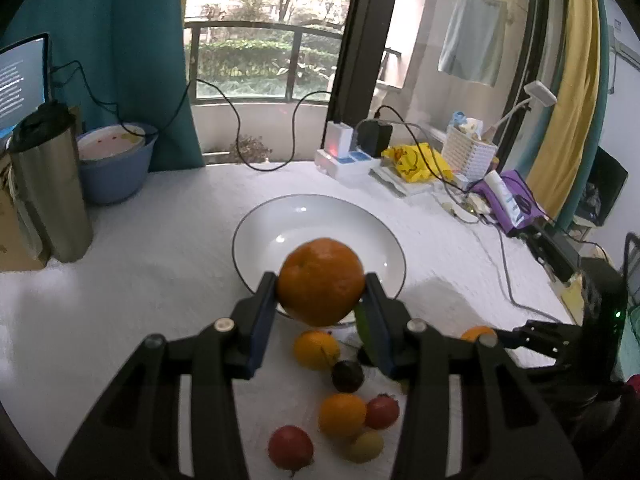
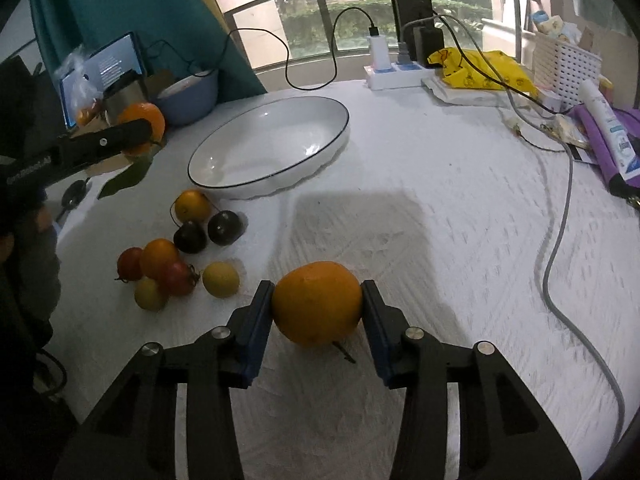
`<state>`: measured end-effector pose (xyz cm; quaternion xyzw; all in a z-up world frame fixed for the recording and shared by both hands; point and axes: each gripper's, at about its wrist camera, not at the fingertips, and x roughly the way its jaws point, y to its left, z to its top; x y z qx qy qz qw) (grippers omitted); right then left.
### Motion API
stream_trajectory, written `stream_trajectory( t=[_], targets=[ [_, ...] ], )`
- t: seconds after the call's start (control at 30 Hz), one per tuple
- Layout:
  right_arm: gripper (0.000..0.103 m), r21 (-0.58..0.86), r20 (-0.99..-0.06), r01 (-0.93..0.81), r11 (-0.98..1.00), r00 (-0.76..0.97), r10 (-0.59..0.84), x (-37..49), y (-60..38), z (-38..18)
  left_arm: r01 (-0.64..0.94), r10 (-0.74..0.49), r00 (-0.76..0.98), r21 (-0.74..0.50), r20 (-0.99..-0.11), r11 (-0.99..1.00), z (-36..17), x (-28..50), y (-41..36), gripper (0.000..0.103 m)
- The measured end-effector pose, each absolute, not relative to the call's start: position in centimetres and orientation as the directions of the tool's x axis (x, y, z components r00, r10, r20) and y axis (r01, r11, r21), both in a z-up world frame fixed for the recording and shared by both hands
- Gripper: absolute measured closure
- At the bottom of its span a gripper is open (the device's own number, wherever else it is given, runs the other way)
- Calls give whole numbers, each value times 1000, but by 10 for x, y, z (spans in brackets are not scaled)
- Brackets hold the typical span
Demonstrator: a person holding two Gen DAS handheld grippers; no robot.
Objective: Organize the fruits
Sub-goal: 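Lower the oranges into the white bowl and open both tools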
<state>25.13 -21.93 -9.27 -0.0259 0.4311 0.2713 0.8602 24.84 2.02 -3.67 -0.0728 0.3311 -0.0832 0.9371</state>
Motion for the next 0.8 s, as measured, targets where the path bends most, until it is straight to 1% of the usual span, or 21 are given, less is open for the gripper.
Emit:
stream_trajectory(
  t=[0.37,0.57,0.8],
  targets=[
    [57,126,-709,-559,820,528,468,297,-186,-62,121,-201,776,-172,-597,978,-45,284,30,59],
    [57,105,-689,-588,802,539,485,335,-156,-52,120,-200,752,-167,-628,979,-61,318,38,59],
    [57,136,-703,-588,797,510,496,376,-129,-60,97,-179,724,-158,-666,983,-76,347,46,59]
  ],
)
